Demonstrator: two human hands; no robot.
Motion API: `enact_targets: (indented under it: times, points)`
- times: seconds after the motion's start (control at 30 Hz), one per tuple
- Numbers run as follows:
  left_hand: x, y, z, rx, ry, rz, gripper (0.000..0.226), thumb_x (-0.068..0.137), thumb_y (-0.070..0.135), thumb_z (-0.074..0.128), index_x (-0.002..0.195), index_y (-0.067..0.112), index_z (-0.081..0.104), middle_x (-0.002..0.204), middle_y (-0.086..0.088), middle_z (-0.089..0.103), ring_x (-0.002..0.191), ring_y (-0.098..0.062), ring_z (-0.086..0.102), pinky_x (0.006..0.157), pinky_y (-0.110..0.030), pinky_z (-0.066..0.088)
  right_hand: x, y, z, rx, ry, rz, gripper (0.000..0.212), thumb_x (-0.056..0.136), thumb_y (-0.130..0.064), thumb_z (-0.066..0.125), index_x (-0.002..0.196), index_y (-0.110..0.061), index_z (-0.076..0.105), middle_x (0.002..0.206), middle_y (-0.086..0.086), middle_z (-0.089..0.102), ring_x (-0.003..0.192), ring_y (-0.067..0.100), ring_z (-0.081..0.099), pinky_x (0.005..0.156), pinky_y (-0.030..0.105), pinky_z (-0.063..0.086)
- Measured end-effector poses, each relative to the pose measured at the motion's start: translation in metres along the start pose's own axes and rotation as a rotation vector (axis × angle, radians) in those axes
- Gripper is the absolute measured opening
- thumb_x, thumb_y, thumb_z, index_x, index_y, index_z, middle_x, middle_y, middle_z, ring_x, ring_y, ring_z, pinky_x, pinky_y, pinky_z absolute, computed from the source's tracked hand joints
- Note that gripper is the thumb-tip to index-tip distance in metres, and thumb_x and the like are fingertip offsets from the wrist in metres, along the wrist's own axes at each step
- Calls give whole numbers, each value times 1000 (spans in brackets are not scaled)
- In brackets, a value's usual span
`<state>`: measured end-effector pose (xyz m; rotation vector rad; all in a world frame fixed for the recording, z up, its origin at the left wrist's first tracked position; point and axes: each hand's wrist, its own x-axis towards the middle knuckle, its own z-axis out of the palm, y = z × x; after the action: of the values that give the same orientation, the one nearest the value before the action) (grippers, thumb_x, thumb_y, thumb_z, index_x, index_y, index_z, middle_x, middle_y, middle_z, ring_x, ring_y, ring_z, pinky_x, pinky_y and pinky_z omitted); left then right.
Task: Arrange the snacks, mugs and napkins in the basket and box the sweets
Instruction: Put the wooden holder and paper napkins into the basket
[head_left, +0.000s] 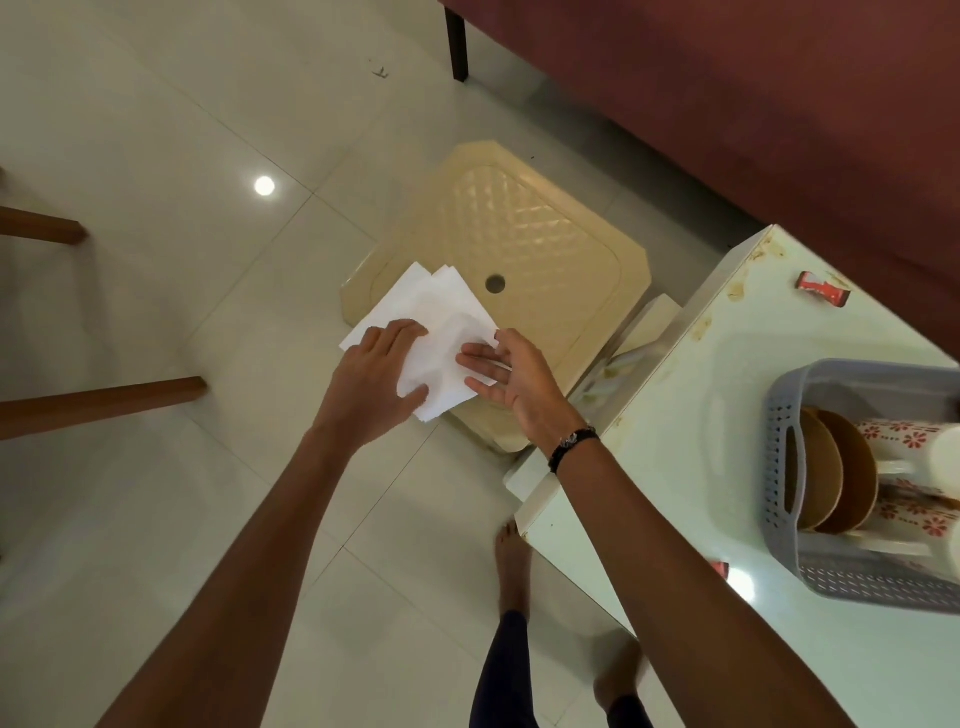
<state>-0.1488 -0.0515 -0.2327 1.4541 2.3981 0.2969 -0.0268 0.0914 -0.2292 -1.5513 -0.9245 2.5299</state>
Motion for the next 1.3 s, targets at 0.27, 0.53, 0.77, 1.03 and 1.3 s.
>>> enact_targets:
  times: [0.27, 0.53, 0.77, 1.03, 1.3]
  points:
    - [8, -1, -1, -32, -11, 17, 56, 65, 0, 65, 117, 12, 49, 118, -4, 58, 96, -28, 55, 63, -36, 49, 1, 13, -13, -670, 25, -406, 19, 81, -17, 72, 95, -6, 65, 95, -2, 65, 86, 10, 58, 69, 9, 46]
    - [20, 7, -2, 44, 126, -18, 52, 61, -4, 59, 111, 11, 53, 103, -3, 64, 86, -27, 60, 56, -30, 40, 5, 14, -23, -773, -67, -466, 12, 79, -25, 74, 81, -17, 66, 81, -14, 64, 74, 1, 56, 62, 3, 42]
    - [41, 3, -3, -232, 183, -598, 21, 82, 15, 54, 103, 13, 56, 98, -12, 68, 87, -38, 62, 68, -34, 42, 9, 2, -19, -980, -28, -497, 21, 80, -37, 70, 80, -16, 66, 82, -9, 69, 79, 14, 65, 69, 30, 50]
    - [29, -14, -5, -444, 172, -761, 21, 78, 19, 62, 98, 12, 59, 99, -7, 66, 86, -26, 57, 70, -30, 41, 27, -24, 18, -1392, 168, -758, 26, 89, -43, 55, 96, -19, 64, 84, 7, 68, 74, 27, 63, 58, 25, 37]
    - [6, 32, 16, -1085, 542, -1292, 75, 82, 54, 59, 136, 11, 29, 133, -13, 43, 116, -29, 48, 90, -39, 48, 47, -28, 32, -1380, 288, -731, 79, 73, -43, 75, 137, -20, 34, 126, 4, 48, 112, 24, 45, 80, 37, 49]
